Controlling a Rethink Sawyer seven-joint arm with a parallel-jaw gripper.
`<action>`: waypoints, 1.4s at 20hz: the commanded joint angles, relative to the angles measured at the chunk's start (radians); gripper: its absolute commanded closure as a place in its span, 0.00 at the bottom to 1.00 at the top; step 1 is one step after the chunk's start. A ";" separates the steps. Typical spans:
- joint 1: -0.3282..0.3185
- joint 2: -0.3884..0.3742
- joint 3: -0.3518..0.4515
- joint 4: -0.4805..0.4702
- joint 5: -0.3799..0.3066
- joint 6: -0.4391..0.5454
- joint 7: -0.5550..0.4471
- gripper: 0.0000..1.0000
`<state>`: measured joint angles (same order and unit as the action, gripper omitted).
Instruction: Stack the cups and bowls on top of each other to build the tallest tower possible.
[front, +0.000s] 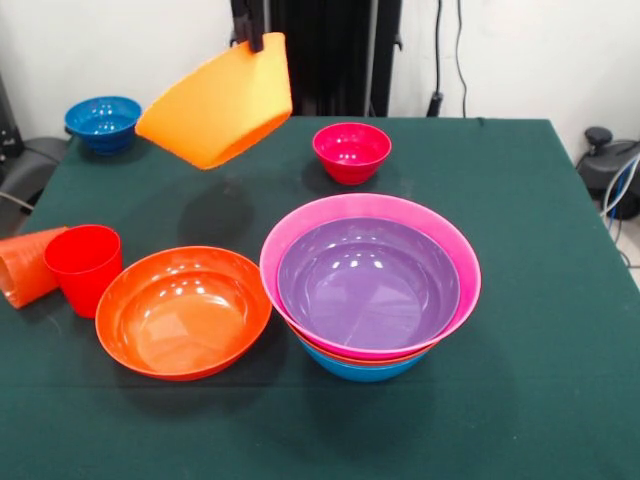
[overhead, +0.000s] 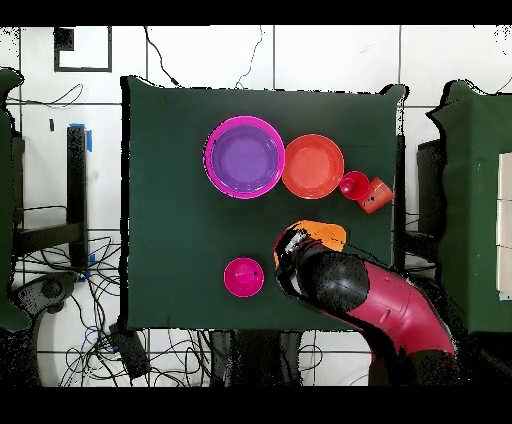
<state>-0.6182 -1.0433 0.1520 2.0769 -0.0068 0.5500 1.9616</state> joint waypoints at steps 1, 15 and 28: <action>0.071 -0.049 -0.013 0.075 0.091 0.113 0.202 1.00; 0.286 -0.203 -0.128 -0.121 0.083 0.455 0.337 1.00; 0.315 -0.123 -0.076 -0.320 0.052 0.582 0.336 1.00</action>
<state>-0.3150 -1.2445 0.0380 1.8587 0.0615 1.0241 2.1342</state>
